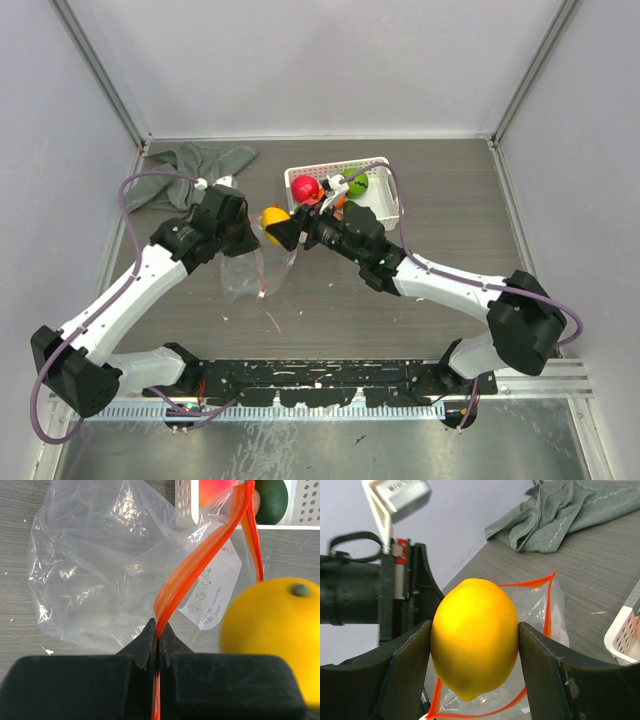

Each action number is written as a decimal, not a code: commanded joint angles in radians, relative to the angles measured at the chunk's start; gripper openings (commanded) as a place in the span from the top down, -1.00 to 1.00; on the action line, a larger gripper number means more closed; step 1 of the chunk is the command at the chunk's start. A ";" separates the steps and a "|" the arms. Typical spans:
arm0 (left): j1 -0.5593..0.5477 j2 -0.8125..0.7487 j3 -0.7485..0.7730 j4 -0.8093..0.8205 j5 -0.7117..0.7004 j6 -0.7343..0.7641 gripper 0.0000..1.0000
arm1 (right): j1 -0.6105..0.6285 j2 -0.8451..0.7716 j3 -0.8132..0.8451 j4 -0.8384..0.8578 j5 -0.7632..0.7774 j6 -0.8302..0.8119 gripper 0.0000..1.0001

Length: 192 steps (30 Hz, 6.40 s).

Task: Place the food in the zip-top bag and seal the zipper
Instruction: Place the fake fruit in the zipper food storage bag, then pick up the fake fruit from the bin, then place the fake fruit in the zipper food storage bag.

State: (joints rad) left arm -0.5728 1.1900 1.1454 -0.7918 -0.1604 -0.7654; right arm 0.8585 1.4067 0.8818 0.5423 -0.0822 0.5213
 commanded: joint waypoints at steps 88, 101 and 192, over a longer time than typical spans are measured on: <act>0.005 -0.119 -0.037 -0.084 -0.198 0.176 1.00 | -0.504 0.547 0.598 -0.879 -0.048 -0.478 -0.61; 0.005 -0.102 -0.041 -0.076 -0.170 0.169 1.00 | -0.506 0.648 0.592 -0.873 -0.019 -0.471 -0.52; 0.005 -0.165 -0.065 0.040 0.070 0.058 1.00 | 0.051 0.129 0.090 -0.018 0.020 0.149 0.34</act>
State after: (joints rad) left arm -0.5728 1.0626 1.0843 -0.8062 -0.1001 -0.6956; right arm 0.9024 1.5253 0.9623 0.4721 -0.0799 0.6525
